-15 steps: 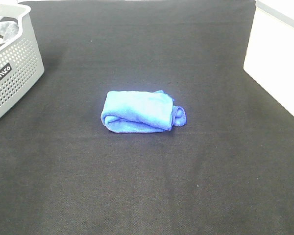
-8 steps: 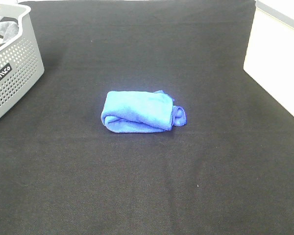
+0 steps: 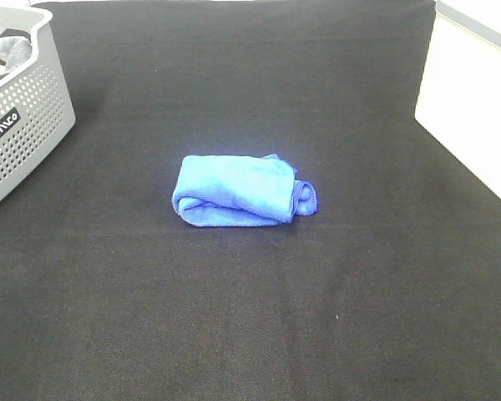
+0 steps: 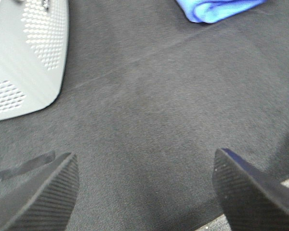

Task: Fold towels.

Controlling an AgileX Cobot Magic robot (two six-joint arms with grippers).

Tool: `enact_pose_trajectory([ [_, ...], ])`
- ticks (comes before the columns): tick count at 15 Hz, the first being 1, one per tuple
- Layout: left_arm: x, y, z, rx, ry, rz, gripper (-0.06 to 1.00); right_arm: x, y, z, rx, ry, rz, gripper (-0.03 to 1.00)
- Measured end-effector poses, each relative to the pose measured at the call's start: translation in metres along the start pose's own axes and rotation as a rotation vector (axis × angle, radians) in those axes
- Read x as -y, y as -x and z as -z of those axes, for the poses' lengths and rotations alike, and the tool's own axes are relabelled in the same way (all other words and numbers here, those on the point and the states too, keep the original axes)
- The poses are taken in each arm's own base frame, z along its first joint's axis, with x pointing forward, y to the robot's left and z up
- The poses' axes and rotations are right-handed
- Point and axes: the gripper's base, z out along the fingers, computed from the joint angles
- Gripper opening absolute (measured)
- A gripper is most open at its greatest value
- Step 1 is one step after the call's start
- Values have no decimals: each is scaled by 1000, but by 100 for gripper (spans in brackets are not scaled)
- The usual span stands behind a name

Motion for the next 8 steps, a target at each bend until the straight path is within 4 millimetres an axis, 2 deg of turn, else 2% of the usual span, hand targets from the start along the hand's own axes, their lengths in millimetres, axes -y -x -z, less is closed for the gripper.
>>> enact_pose_trajectory([
  [8,7,1,0,11,-72,-54,74,0,1,0,11,-2,-4,85],
])
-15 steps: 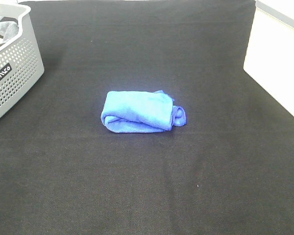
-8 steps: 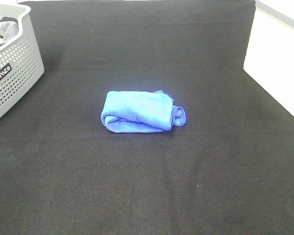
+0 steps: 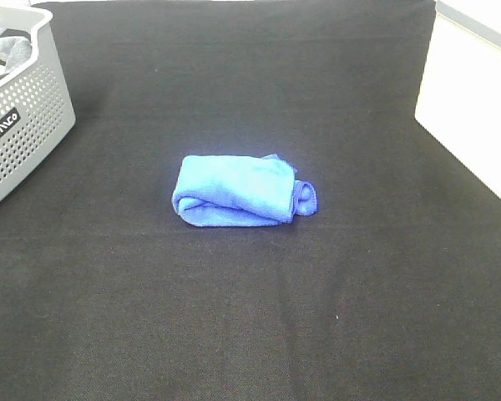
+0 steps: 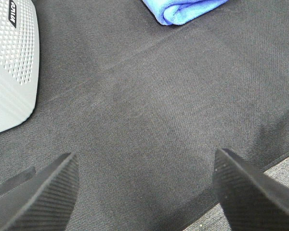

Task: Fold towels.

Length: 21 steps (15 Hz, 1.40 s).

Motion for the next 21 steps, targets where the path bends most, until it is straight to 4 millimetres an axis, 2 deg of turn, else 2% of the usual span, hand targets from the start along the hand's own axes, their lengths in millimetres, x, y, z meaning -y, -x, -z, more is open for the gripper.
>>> enact_pose_trajectory([
  [7,0,-1,1,10,15,17,74,0,0,0,1,-8,-8,85],
  [12,5,-14,22,157,233,121,74,-3,-14,21,167,-151,-89,85],
  [14,6,-14,22,158,241,126,74,-6,-20,28,227,-159,-80,85],
  [21,6,-14,22,159,241,125,74,-6,-20,29,229,-160,-80,85],
])
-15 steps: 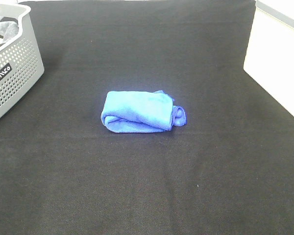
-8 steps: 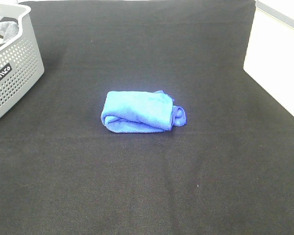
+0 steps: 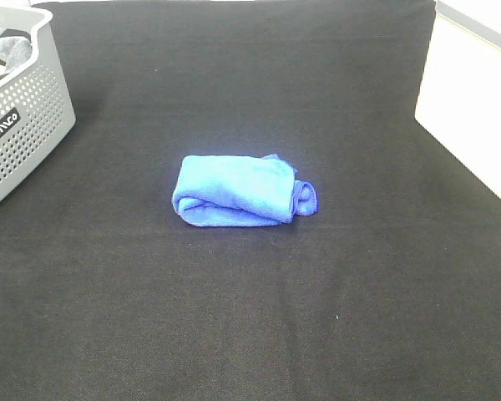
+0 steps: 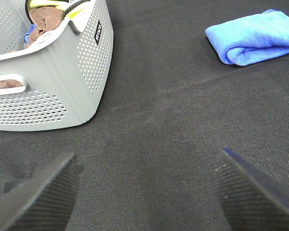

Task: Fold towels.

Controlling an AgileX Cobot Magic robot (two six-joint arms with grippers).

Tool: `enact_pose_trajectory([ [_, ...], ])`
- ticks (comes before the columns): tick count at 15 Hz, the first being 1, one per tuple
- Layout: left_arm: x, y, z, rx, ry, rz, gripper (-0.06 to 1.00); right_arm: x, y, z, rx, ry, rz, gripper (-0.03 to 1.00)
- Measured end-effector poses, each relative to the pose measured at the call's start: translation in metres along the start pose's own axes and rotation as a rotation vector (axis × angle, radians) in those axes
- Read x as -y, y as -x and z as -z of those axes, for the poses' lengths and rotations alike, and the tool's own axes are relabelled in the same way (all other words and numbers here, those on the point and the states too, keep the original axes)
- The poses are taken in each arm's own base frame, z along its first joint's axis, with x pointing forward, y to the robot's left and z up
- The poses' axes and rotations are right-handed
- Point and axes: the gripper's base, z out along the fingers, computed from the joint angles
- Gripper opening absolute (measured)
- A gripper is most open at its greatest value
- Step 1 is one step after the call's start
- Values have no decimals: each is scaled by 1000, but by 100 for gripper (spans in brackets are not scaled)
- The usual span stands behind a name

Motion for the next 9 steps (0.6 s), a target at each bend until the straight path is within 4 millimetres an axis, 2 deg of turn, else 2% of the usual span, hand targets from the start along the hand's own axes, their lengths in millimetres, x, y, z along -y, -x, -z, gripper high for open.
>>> enact_pose_trajectory([
  [9,0,0,0,0,0,0,74,0,0,0,0,0,0,85],
])
